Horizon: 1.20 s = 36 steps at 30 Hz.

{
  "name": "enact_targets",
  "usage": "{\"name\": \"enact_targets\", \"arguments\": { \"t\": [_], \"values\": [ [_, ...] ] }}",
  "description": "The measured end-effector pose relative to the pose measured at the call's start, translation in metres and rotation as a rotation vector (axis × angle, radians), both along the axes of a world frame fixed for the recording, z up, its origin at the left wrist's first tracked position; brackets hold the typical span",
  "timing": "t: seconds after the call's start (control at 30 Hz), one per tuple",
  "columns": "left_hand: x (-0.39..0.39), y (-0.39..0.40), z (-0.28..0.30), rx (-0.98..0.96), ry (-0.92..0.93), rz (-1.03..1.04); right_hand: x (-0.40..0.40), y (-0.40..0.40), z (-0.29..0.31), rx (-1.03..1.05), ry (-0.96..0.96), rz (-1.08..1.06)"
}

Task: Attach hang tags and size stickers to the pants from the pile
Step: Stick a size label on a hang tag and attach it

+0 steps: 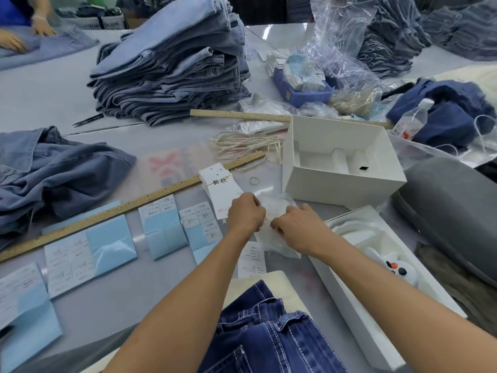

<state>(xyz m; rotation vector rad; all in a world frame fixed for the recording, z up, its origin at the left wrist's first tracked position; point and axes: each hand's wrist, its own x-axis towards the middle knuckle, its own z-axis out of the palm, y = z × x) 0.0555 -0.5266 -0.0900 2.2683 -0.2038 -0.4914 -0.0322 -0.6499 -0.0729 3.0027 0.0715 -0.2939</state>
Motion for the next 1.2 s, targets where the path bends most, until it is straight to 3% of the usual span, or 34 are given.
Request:
{"name": "enact_targets", "arguments": {
  "t": [0.17,0.37,0.53,0.77,0.87,1.2],
  "values": [
    [-0.003,0.013,0.011,-0.106,-0.189,0.022,0.01,-0.019,0.012,-0.069,0.077,-0.177],
    [-0.004,0.017,0.026,-0.255,-0.174,0.004,0.042,0.0,0.015,-0.054,-0.105,-0.217],
    [-0.003,0.021,0.028,-0.271,-0.179,0.027,0.055,0.018,0.007,-0.123,-0.089,-0.163],
    [-0.007,0.027,0.022,-0.279,-0.159,0.006,0.047,0.011,-0.009,-0.046,-0.01,-0.148],
    [-0.009,0.031,0.02,-0.26,-0.153,0.001,0.047,0.009,-0.009,-0.025,-0.068,-0.158],
    [-0.007,0.031,0.025,-0.267,-0.179,0.02,0.035,-0.012,0.017,0.549,-0.181,-0.429]
  ]
}}
